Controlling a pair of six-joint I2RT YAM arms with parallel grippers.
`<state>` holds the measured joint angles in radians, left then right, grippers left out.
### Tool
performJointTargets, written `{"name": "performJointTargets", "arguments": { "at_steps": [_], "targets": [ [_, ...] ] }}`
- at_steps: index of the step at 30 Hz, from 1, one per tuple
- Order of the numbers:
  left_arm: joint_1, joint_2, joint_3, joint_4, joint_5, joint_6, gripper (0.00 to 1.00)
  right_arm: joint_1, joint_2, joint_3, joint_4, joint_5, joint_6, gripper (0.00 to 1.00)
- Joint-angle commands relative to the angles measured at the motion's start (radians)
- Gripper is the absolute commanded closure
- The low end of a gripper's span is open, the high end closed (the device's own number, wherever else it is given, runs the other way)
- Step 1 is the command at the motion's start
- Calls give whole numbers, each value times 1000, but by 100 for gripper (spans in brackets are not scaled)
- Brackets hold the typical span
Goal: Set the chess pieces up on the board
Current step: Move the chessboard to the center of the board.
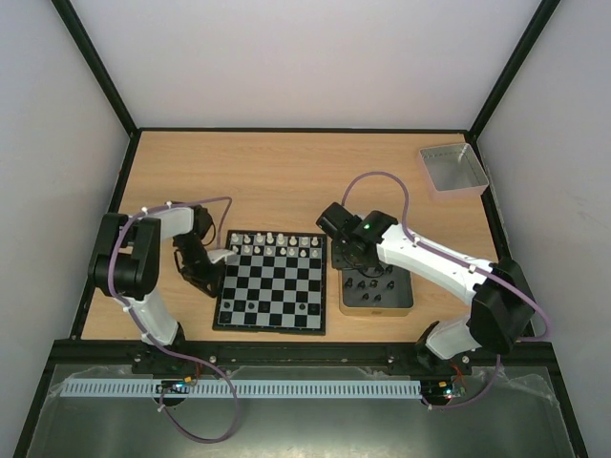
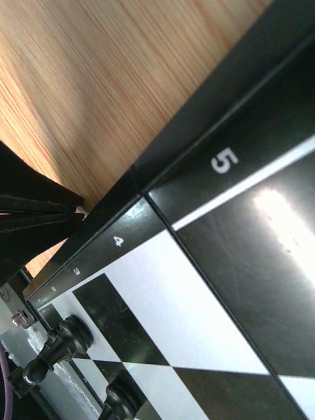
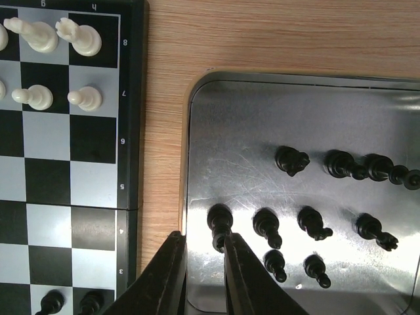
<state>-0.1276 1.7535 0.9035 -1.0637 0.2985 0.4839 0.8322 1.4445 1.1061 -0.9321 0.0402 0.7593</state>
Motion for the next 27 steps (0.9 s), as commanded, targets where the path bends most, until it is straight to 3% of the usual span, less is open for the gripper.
{"name": "performJointTargets", "arguments": {
  "at_steps": [1, 12, 20, 22, 27],
  "targets": [
    [-12, 31, 14, -7, 49, 40, 98, -6, -21, -14, 6, 21, -4, 84],
    [-25, 49, 25, -34, 104, 89, 98, -40, -26, -1, -15, 35, -24, 84],
    [18, 28, 53, -25, 46, 70, 98, -117, -65, 19, -82, 56, -56, 82],
    [45, 24, 63, -29, 28, 77, 94, -126, -74, 19, -100, 61, -59, 80],
    [109, -15, 76, -43, -12, 100, 67, -133, -97, 5, -131, 65, -55, 77]
  ]
}}
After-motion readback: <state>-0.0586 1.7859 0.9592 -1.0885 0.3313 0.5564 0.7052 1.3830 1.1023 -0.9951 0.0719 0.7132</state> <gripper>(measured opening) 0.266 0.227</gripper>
